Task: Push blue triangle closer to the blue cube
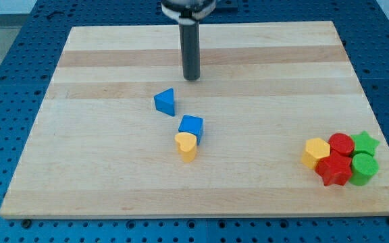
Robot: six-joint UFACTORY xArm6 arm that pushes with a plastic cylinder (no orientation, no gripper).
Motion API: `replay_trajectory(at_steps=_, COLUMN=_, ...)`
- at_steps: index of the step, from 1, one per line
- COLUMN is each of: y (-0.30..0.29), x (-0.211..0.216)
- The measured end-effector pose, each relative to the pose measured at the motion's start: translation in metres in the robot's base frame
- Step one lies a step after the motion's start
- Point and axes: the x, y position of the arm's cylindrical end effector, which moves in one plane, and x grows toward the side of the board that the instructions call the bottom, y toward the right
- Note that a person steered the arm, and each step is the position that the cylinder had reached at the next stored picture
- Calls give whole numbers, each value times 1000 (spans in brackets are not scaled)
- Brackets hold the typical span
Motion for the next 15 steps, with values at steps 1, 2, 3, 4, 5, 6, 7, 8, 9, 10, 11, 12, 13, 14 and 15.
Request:
replay_trajectory(at_steps=1, y=-21, x=-17)
replay_trajectory(at_steps=2, y=-67, x=-1)
replay_trajectory(at_steps=3, y=-79, x=0)
replay_trajectory(at_steps=4, y=-86, x=26)
replay_trajectory(at_steps=5, y=-79, x=33)
replay_trajectory(at_steps=6, y=-52, x=63)
replay_trajectory(at_steps=7, y=-44, x=75)
replay_trajectory(at_steps=8, y=-44, x=81)
replay_trajectory(at_steps=9, y=-32, x=94)
replay_trajectory(at_steps=10, y=0, x=117)
replay_trajectory(at_steps=11, y=0, x=117)
replay_trajectory(at_steps=12, y=21, x=122)
replay_trajectory(at_steps=13, y=10, x=101)
replay_trajectory(at_steps=14, y=-42, x=83)
replay_trajectory(at_steps=15, y=-83, x=83)
